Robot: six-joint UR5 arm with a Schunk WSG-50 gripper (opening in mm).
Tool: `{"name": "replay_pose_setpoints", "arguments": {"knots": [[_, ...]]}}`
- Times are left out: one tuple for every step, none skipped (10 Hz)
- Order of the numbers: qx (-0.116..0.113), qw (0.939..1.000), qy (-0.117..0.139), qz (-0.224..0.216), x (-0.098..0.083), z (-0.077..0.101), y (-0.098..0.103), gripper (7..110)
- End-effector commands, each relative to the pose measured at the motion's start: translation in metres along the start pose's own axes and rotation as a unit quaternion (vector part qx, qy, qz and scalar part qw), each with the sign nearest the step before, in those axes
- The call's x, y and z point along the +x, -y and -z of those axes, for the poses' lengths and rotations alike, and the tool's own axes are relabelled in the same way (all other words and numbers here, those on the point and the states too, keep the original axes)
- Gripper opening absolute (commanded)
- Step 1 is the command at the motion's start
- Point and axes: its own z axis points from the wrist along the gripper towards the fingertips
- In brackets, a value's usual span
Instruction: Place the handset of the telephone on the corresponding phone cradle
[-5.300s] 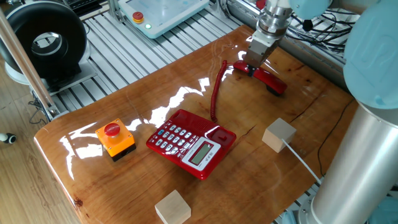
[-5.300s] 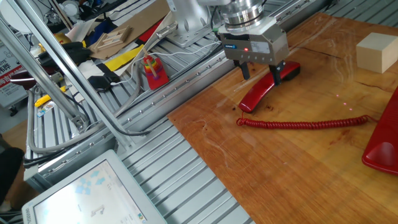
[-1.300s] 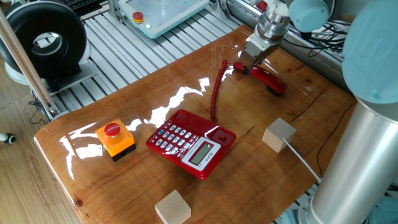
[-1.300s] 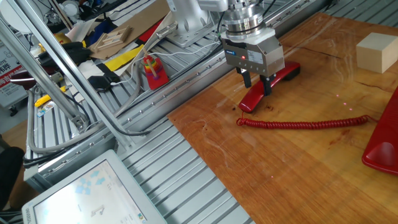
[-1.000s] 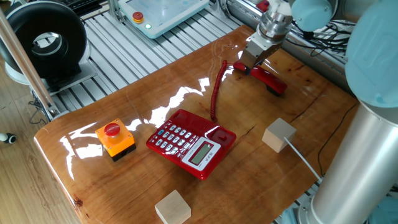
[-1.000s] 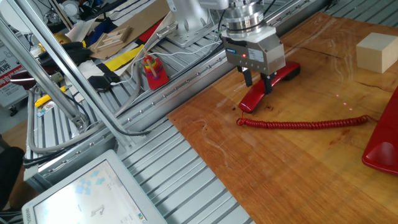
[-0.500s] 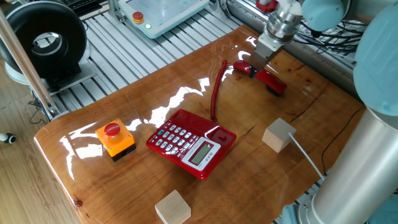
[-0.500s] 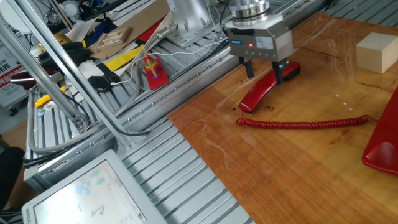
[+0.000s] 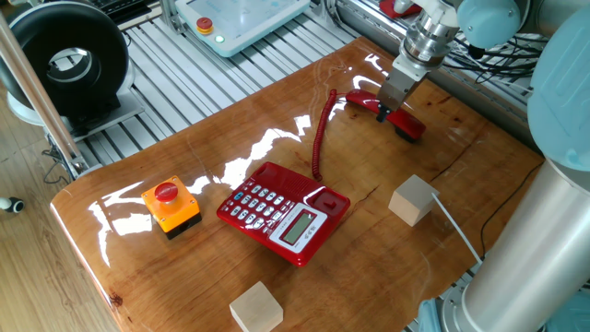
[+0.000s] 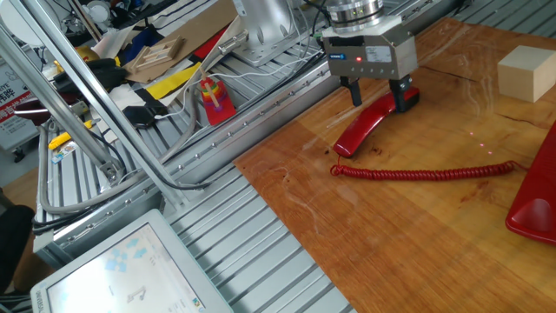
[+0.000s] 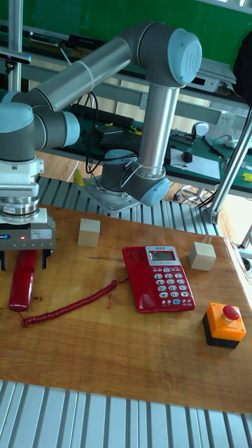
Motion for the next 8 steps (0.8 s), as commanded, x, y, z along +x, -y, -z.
{"name": "replay_pose_setpoints", "arguments": {"knots": [[0.022, 0.9988, 0.001, -0.044, -0.002, -0.008, 0.016, 88], [0.016, 0.9981, 0.002, -0.059, -0.004, -0.009, 0.014, 66], [0.015, 0.9980, 0.002, -0.062, -0.004, -0.009, 0.012, 66], [0.011, 0.9979, 0.005, -0.064, -0.005, -0.010, 0.010, 66], [0.006, 0.9976, 0.005, -0.069, -0.006, -0.010, 0.005, 66], [0.005, 0.9972, 0.005, -0.074, -0.006, -0.012, 0.002, 66], [0.006, 0.9969, 0.005, -0.078, -0.006, -0.014, -0.001, 66], [0.006, 0.9968, 0.007, -0.079, -0.008, -0.016, -0.002, 66]]}}
